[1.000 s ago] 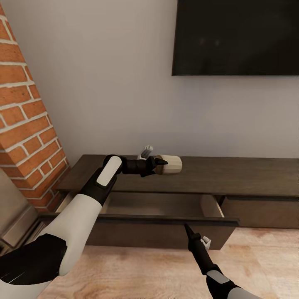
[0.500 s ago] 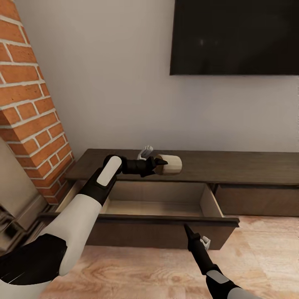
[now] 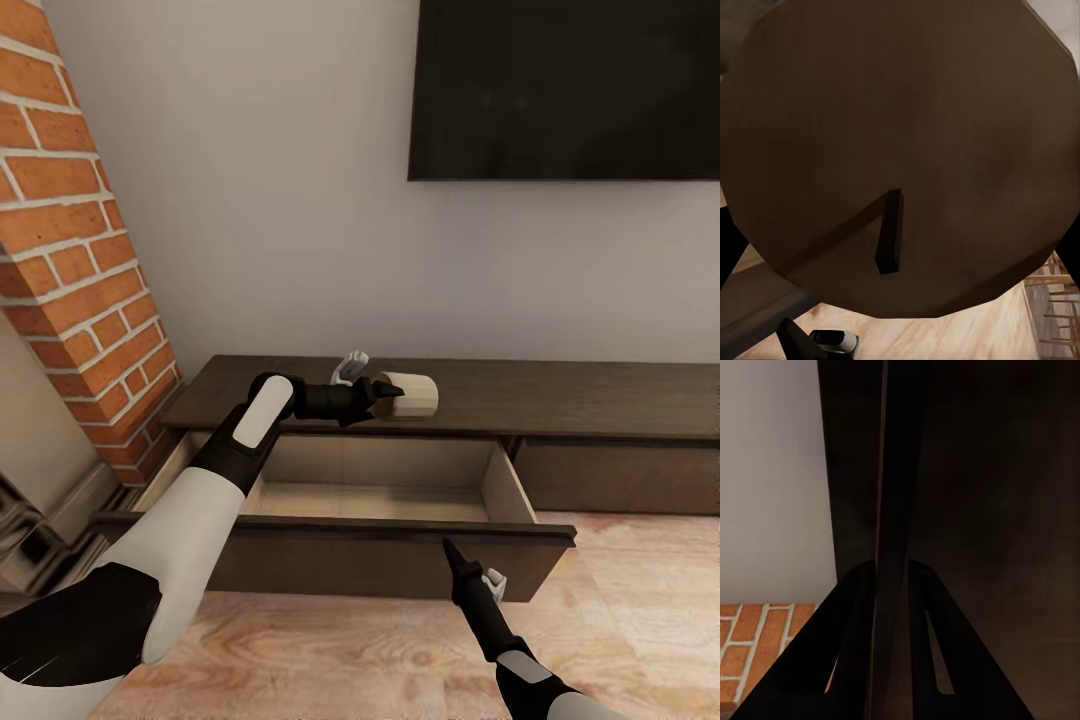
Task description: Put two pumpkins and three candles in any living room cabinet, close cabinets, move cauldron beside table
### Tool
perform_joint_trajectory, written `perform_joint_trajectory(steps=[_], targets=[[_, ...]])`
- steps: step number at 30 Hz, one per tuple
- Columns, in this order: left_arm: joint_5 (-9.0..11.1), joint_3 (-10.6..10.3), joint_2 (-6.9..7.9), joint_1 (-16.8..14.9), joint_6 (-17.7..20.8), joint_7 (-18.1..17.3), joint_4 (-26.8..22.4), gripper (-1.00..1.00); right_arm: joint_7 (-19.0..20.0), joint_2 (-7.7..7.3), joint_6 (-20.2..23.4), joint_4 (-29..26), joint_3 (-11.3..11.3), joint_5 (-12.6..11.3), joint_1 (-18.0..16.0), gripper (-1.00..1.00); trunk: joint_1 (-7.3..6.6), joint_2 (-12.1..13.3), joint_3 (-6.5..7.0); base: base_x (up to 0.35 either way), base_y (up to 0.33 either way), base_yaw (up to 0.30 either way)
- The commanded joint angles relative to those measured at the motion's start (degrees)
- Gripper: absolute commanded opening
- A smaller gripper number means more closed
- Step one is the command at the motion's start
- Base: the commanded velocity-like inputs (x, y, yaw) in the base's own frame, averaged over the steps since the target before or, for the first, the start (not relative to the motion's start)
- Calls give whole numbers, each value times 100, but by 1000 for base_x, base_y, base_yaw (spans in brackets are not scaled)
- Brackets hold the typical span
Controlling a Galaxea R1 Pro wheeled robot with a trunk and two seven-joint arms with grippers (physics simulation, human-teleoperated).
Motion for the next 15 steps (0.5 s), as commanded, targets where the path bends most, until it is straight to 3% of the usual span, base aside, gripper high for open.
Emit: perform_joint_trajectory(steps=[1,11,15], targets=[[8,0,0,-3,16,7,-3,-100,13,-3,36,67,-92,-86,0,-100,-1,-2,-6,-41,0,0],[6,0,0,-3,16,2,-2,-100,13,-3,36,67,-92,-18,0,-100,-1,-2,-6,-6,0,0],[8,0,0,-3,16,-1,-3,-100,13,-3,36,67,-92,32,0,-100,-1,-2,-6,-138,0,0]])
